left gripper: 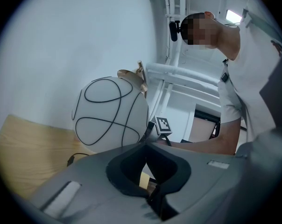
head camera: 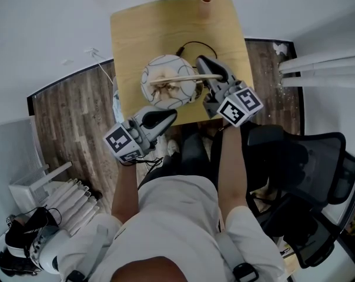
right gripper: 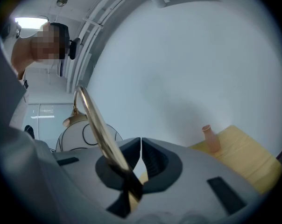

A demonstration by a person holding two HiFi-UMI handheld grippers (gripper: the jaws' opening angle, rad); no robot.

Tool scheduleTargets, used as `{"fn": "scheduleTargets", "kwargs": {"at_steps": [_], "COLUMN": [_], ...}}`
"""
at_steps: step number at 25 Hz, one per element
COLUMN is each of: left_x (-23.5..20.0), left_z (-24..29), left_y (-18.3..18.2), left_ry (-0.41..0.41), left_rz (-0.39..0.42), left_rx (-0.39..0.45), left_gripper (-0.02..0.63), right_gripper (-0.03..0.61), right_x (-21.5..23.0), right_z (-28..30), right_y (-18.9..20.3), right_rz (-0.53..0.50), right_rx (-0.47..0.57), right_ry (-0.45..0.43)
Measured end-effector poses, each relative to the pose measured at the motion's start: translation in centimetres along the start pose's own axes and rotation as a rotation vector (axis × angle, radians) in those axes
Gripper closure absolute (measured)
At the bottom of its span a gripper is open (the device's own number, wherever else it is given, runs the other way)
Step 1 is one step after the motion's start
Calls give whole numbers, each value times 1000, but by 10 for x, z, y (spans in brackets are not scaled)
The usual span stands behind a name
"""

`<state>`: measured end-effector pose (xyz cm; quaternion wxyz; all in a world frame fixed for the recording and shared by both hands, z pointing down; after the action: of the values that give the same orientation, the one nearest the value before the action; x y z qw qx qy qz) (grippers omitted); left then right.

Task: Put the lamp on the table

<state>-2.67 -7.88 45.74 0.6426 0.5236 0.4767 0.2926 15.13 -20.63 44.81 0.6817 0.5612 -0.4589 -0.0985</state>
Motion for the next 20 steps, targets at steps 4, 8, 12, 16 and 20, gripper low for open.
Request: {"fn": "scheduleTargets", "kwargs": {"at_steps": [4, 8, 12, 16, 20], "left_x": [1, 4, 8, 11, 14], "left_z": [0, 0, 3, 5, 8], "left_y": [-1, 0, -1, -1, 0], "left_ry": [8, 17, 26, 27, 26], "left_rz": [1, -1, -1, -1, 1], "left_rx": [2, 1, 5, 7, -3], "left_gripper": [614, 614, 614, 614, 614], "right_gripper": [563, 523, 483, 423, 423], "right_x": [2, 3, 2, 0, 0], "right_z": [0, -8, -15, -20, -28], "right_y": [4, 11, 13, 11, 9], "right_rz": [-27, -52, -51, -60, -67], "right_rx": [-47, -89, -89, -96, -91], "right_ry": [34, 58, 60, 64, 70]}}
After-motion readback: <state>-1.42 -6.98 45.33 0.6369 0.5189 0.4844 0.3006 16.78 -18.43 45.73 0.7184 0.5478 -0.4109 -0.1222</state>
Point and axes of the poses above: the fingertips, and each gripper's own axes: z forward along the fingers, x to its right, y out of its underside, the point moved 7 cm from there along -z, backward along the fingers, and after that the axes turned 5 degrees about z, right-handed, at the moved point
